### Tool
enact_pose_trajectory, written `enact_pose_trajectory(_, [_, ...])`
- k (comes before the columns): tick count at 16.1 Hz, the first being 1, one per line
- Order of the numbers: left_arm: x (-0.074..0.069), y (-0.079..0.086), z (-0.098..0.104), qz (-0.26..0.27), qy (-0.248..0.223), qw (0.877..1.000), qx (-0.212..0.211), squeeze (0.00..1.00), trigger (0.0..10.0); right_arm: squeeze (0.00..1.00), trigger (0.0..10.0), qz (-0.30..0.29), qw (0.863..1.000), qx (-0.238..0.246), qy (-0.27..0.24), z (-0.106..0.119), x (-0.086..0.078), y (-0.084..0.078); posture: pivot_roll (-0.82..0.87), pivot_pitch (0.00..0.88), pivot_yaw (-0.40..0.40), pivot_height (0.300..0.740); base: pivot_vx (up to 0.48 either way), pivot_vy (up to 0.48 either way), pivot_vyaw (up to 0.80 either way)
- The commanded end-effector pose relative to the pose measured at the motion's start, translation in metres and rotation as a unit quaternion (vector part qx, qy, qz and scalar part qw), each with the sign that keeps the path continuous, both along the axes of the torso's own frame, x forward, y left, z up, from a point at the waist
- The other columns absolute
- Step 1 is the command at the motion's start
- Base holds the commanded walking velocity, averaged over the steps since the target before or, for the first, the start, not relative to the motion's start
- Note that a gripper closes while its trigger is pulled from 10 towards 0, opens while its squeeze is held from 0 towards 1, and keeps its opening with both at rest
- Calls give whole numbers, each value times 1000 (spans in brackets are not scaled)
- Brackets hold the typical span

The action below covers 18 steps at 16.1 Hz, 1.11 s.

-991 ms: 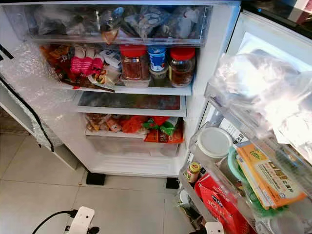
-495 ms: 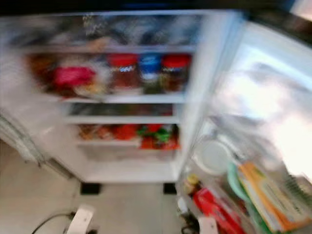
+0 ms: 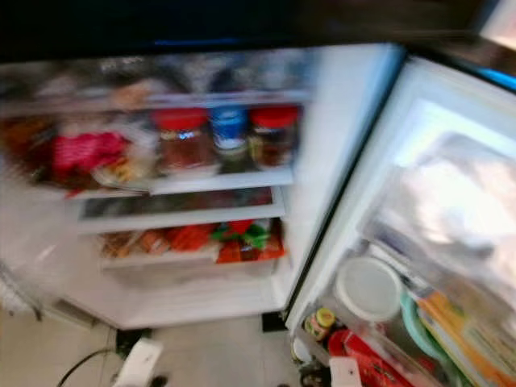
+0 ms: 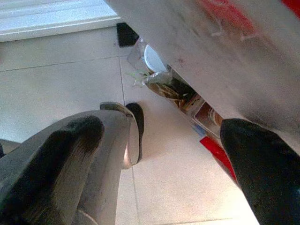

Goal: Restocking fridge

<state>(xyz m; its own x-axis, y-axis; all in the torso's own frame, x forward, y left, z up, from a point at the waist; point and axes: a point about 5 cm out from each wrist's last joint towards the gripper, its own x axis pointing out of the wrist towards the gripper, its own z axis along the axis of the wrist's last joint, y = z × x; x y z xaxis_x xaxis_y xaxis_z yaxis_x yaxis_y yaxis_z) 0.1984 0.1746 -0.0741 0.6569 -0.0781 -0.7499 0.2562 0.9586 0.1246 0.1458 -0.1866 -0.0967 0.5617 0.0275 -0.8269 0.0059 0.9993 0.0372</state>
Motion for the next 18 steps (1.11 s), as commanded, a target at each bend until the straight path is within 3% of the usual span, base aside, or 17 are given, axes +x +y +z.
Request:
enact_pose_trajectory(1, [-18,12,-8,17,28,999,7,0,10000,0,10000,3,998,-36,47,-7,-22,-16,-20,174,-24,740,274,0,0])
enact_pose_trajectory(13, [-5,11,-2,5,6,1000,17,0,10000,0,10000,20,998,-38,44,-6,-21,-14,-20,172,-15,740,0,0,0])
enact_pose_trajectory(18, [-5,11,-2,4,5,1000,20,0,10000,0,10000,13,998,-32,47,-7,-22,-14,-16,170,-16,740,0,0,556])
